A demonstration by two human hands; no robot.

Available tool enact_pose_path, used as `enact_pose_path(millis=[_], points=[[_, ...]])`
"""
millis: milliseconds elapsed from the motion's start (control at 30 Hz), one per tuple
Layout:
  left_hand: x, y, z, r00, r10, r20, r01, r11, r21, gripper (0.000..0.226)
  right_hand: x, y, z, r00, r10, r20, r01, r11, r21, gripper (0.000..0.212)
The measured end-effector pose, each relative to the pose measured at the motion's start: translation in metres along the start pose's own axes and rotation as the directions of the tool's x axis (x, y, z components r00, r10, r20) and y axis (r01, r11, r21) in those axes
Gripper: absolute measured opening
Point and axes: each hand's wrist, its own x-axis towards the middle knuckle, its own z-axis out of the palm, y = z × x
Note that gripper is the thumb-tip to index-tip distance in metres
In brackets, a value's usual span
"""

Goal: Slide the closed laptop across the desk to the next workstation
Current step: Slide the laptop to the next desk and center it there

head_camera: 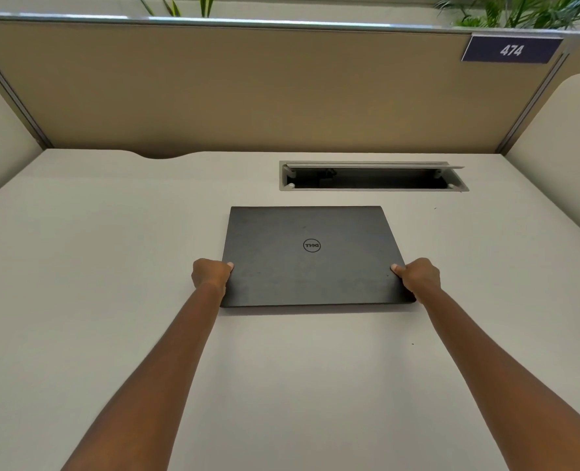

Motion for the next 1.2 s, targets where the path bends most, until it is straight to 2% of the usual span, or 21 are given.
enact_pose_path(millis=[167, 500, 1033, 1133, 1200], points=[[-0.0022, 0.0010, 0.0005, 1.000, 0.015, -0.020, -0.015, 1.000, 0.002, 0.043, -0.0053, 0.0012, 0.0012, 0.998, -0.059, 0.008, 0.059, 0.996, -0.068, 0.050], [-0.0041, 0.0028, 0.0019, 0.999, 0.005, -0.035, -0.006, 1.000, -0.016, 0.040, -0.0033, 0.0081, 0.0010, 0.995, -0.081, 0.055, 0.087, 0.989, -0.124, 0.052], [-0.0061, -0.0024, 0.0020, 0.997, 0.072, -0.041, -0.073, 0.997, -0.010, 0.032, -0.0043, 0.0055, 0.0027, 1.000, 0.005, 0.010, -0.005, 1.000, -0.016, 0.053], [-0.0062, -0.0024, 0.0023, 0.996, 0.083, -0.044, -0.084, 0.997, 0.001, 0.019, -0.0048, 0.0042, 0.0031, 1.000, 0.016, 0.000, -0.016, 1.000, 0.014, 0.053], [-0.0061, -0.0028, 0.0021, 0.995, 0.085, -0.042, -0.085, 0.996, -0.006, 0.019, -0.0062, 0.0041, 0.0033, 1.000, 0.023, -0.008, -0.023, 0.999, 0.028, 0.053]])
